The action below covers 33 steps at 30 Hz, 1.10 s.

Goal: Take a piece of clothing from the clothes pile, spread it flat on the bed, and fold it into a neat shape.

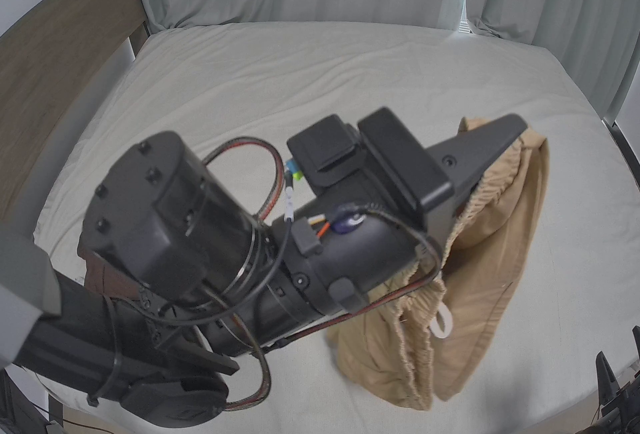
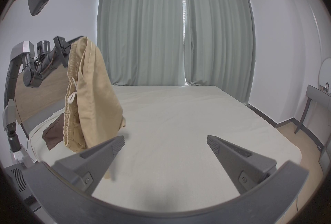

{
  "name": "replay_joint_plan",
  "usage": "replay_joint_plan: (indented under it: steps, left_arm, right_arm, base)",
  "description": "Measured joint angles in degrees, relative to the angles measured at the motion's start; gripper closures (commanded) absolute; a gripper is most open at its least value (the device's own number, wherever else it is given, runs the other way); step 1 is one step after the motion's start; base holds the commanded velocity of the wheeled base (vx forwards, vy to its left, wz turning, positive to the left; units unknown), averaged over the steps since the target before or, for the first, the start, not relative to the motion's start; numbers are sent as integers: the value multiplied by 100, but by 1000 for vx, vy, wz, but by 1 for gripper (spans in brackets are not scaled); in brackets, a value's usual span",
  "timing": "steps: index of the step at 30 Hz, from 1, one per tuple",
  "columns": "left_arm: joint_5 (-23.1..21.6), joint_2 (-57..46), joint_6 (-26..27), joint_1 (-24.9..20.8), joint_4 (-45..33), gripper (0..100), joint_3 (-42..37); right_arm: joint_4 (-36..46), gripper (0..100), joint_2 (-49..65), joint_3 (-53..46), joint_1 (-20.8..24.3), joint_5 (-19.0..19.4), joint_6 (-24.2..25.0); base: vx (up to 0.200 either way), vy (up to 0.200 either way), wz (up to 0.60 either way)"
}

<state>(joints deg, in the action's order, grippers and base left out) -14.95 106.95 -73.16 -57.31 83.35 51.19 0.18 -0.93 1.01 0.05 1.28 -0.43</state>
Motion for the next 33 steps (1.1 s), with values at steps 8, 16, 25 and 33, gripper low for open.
replay_joint_plan:
  steps: [8,16,25,33]
  left_arm:
    - [146,-204,0,-33,-4,100,126]
    - [67,-188,662,974,271,100,-1042]
    - [-443,199,1697,2269,555,100,-2142]
    - [-453,430,1840,2583,567,100,-2302]
  right_arm:
    - [-2,0,0,0,2,2,0]
    - [0,0,0,0,5,2,0]
    - [0,0,0,0,0,2,0]
    - [0,0,0,0,0,0,0]
  base:
    - [0,0,0]
    - [0,0,0]
    - [0,0,0]
    - [0,0,0]
